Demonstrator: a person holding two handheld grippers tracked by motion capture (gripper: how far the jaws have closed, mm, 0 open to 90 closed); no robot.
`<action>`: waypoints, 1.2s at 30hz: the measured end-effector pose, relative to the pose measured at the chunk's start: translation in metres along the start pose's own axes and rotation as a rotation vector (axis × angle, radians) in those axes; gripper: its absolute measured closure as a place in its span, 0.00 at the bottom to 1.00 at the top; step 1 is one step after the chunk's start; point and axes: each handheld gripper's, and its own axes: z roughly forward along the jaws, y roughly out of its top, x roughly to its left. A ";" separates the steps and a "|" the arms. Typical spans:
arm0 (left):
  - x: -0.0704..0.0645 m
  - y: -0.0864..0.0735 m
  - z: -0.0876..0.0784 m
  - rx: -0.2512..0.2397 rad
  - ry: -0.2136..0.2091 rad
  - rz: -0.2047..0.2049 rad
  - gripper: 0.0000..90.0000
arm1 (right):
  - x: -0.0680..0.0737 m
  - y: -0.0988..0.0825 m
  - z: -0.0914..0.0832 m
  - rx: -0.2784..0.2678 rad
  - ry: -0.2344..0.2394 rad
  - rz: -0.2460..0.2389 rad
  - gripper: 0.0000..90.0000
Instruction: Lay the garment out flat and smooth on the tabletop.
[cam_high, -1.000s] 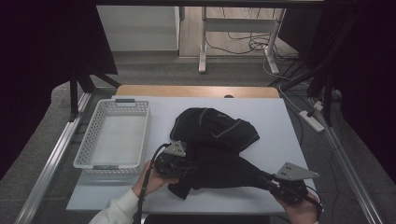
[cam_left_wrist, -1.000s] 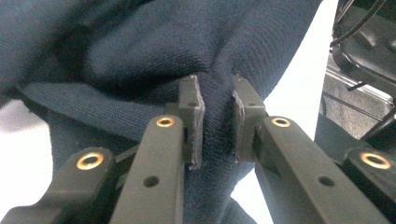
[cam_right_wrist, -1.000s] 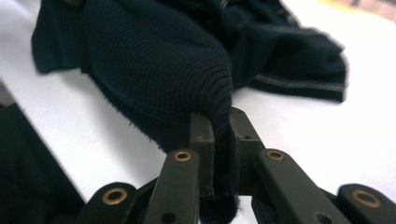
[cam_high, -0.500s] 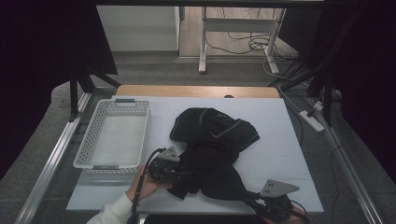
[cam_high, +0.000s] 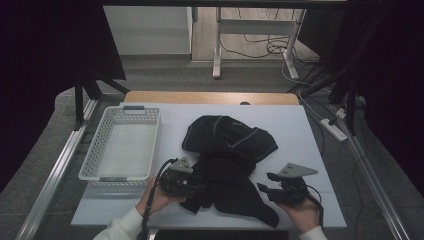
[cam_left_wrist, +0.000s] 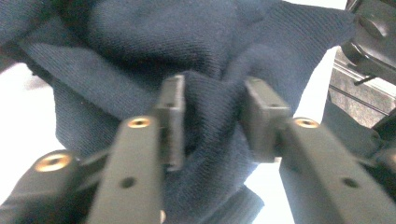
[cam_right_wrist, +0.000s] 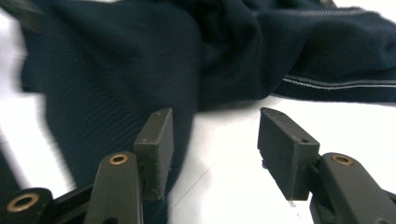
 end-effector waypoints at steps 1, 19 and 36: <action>0.000 0.001 0.000 -0.004 0.011 0.000 0.59 | -0.003 0.002 0.010 0.014 -0.001 0.000 0.51; -0.002 0.009 -0.010 -0.049 0.067 -0.020 0.38 | -0.017 0.015 0.080 0.092 -0.040 0.042 0.75; 0.000 0.008 -0.013 -0.056 0.084 -0.027 0.37 | -0.031 0.020 0.041 0.006 -0.085 0.002 0.98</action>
